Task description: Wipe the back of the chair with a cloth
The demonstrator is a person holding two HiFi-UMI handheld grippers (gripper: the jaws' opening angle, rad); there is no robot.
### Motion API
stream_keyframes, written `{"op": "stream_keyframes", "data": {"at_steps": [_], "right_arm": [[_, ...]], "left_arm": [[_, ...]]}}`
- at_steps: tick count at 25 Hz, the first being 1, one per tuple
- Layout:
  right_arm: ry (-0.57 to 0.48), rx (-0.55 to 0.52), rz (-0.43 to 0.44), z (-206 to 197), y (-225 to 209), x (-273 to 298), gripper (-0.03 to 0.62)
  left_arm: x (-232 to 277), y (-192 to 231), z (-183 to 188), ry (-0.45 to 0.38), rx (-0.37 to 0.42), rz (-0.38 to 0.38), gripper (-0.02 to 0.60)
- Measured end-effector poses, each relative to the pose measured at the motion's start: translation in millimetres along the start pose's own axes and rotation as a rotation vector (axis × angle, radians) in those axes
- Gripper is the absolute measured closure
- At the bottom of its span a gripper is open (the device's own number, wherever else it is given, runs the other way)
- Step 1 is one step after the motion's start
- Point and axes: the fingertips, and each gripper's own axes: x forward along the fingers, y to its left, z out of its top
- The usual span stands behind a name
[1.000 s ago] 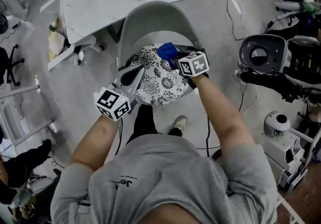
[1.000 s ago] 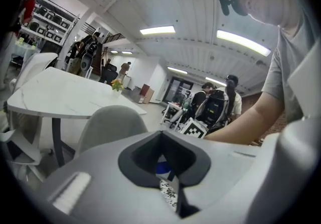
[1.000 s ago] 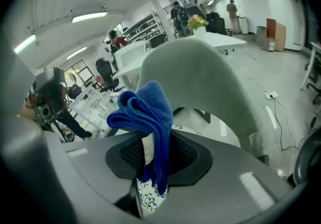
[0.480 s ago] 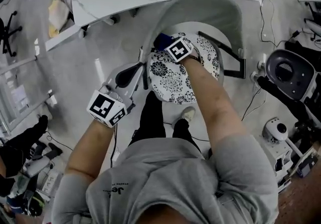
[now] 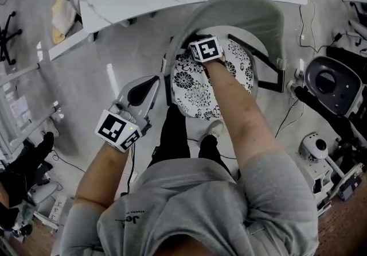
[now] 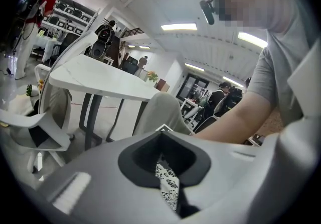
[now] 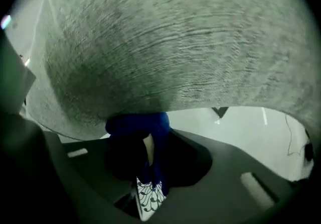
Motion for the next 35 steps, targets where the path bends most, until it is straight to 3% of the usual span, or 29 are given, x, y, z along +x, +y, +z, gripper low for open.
{"op": "stream_keyframes", "data": {"at_steps": [5, 10, 19, 24, 29, 35], "right_arm": [[-0.124, 0.304, -0.064, 3, -53, -19, 0.497], [-0.243, 0.505, -0.19, -6, -141, -67, 0.497], [-0.403, 0.885, -0.358, -93, -237, -151, 0.497], [-0.394, 0.851, -0.319, -104, -231, -164, 0.499], [-0.418, 0.664, -0.2, -78, -198, -200, 0.499], [-0.513, 0.484, -0.105, -65, -160, -301, 0.499]], "left_arm": [[9, -4, 2, 0.016, 0.011, -0.014, 0.568], [28, -24, 4, 0.03, 0.036, -0.064, 0.568], [63, -62, 6, 0.067, 0.075, -0.159, 0.568], [82, -94, 4, 0.09, 0.104, -0.223, 0.568], [96, -129, 15, 0.093, 0.129, -0.28, 0.568], [102, -181, 51, 0.058, 0.174, -0.335, 0.568]]}}
